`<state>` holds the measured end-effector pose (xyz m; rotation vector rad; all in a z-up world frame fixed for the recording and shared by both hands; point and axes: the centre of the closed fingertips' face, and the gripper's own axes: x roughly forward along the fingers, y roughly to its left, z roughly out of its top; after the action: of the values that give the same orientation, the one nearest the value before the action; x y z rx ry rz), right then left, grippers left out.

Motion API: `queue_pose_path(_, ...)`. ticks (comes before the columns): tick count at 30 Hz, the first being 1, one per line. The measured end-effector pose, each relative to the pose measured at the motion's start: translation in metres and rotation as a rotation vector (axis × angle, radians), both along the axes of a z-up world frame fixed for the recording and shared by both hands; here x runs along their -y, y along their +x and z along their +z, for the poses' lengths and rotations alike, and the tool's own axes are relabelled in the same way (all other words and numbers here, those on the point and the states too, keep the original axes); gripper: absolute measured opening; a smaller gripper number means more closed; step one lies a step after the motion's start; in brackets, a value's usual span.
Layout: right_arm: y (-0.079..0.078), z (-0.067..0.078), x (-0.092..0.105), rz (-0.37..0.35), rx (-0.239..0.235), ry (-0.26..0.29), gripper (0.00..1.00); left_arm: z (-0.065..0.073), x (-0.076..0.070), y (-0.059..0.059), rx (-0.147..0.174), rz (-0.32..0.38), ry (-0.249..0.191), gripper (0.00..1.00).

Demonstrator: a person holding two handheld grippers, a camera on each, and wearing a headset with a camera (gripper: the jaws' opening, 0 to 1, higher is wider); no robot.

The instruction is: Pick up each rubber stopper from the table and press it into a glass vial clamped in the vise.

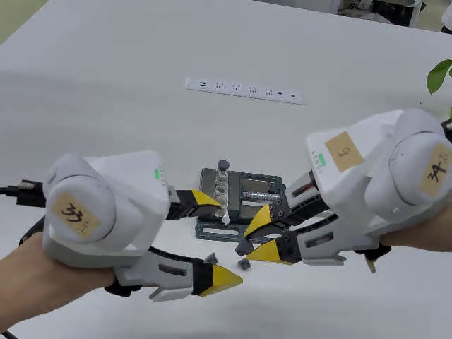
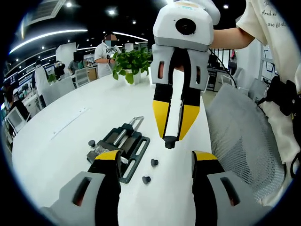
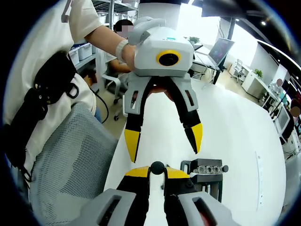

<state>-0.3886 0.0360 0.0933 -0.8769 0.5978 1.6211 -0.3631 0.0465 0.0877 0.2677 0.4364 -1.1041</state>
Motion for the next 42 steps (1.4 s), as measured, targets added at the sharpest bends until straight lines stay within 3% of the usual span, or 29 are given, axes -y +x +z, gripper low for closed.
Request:
queue_pose_path(2, 0.001, -0.001, 0.001, -0.002, -0.004, -0.003, 0.05, 0.000, -0.003, 0.004, 0.007, 0.025, -0.007, 0.68)
queue_pose_path(5, 0.001, -0.002, 0.002, -0.002, -0.006, -0.006, 0.05, -0.003, -0.008, 0.008, -0.016, 0.070, -0.016, 0.76)
queue_pose_path(6, 0.002, -0.002, 0.002, -0.001, -0.005, -0.006, 0.05, -0.003, -0.010, 0.010, -0.006, 0.081, -0.024, 0.79)
queue_pose_path(9, 0.002, -0.003, 0.002, -0.002, -0.005, -0.008, 0.05, -0.008, -0.019, 0.014, -0.025, 0.128, -0.024, 0.87)
queue_pose_path(12, 0.001, -0.003, 0.002, -0.003, -0.009, -0.011, 0.05, -0.010, -0.028, 0.020, -0.022, 0.184, -0.033, 0.99)
queue_pose_path(15, 0.001, -0.005, 0.003, -0.001, -0.011, -0.016, 0.05, -0.010, -0.034, 0.018, -0.052, 0.210, -0.057, 0.99)
queue_pose_path(17, 0.002, -0.006, 0.004, -0.002, -0.012, -0.018, 0.05, -0.010, -0.037, 0.019, -0.039, 0.218, -0.061, 0.99)
queue_pose_path(31, 0.023, -0.014, 0.008, 0.004, 0.000, -0.054, 0.05, -0.018, -0.062, 0.014, -0.066, 0.305, -0.072, 0.99)
queue_pose_path(42, 0.044, -0.018, 0.009, 0.018, 0.017, -0.087, 0.05, -0.023, -0.074, 0.018, -0.078, 0.354, -0.085, 0.99)
